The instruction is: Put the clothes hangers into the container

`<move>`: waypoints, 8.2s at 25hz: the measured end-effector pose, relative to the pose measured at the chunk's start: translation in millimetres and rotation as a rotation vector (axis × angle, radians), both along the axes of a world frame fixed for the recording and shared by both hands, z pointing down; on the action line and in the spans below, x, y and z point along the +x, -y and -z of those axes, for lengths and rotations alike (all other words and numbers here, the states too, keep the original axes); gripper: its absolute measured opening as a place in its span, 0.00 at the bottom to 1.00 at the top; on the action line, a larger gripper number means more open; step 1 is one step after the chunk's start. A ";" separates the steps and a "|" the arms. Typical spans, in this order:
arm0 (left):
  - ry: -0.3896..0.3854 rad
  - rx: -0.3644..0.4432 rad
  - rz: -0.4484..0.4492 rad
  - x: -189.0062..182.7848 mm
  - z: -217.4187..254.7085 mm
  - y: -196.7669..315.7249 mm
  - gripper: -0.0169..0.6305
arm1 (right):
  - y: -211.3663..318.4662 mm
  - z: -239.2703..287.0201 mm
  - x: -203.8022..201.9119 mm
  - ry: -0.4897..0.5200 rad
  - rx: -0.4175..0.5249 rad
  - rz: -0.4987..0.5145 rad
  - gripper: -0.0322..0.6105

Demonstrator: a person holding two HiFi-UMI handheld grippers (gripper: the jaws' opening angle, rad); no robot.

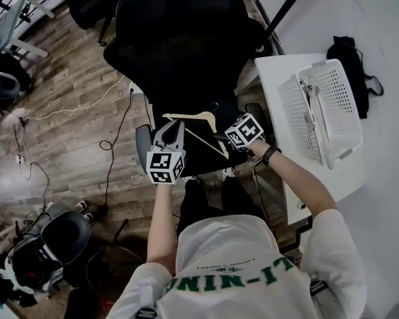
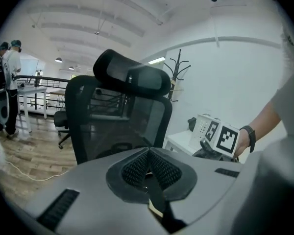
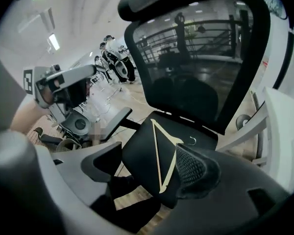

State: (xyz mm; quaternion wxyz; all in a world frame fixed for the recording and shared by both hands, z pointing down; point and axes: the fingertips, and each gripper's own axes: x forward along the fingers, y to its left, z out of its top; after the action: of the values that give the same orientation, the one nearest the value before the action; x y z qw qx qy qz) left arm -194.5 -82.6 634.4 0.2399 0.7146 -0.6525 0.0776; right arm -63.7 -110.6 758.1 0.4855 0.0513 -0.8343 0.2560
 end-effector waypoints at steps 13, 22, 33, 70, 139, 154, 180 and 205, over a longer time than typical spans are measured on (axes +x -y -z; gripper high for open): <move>-0.086 -0.099 0.056 -9.5 -142.8 13.8 0.05 | -12.3 -235.9 9.1 -0.165 -0.028 -0.132 0.59; -0.132 -0.132 0.079 -18.1 -186.8 -12.6 0.05 | -21.6 -296.4 12.5 -0.252 0.084 -0.188 0.35; -0.120 -0.132 0.082 -13.9 -199.1 0.7 0.05 | 6.8 -301.7 29.7 -0.259 0.069 -0.351 0.21; 0.009 0.172 0.102 -11.2 80.3 -19.0 0.05 | 30.4 80.1 38.2 0.267 0.297 -0.600 0.21; -0.001 0.445 -0.700 355.4 209.2 111.9 0.05 | 113.9 254.6 496.5 -0.278 0.766 -1.076 0.21; -0.013 0.397 -0.739 384.9 191.7 117.4 0.05 | 147.9 208.0 488.6 -0.583 0.734 -0.840 0.28; 0.010 0.409 -0.539 282.0 208.8 105.3 0.05 | 122.2 297.0 289.4 0.134 0.773 -0.820 0.47; 0.153 0.418 0.005 36.1 232.4 36.1 0.05 | 70.2 364.5 28.2 0.737 0.707 -0.559 0.07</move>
State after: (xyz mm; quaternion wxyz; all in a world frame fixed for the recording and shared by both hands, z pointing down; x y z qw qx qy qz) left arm -158.4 -118.7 402.0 0.0365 0.7392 -0.6725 -0.0058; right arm -35.4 -180.9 393.6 0.0307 0.3362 -0.9378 0.0813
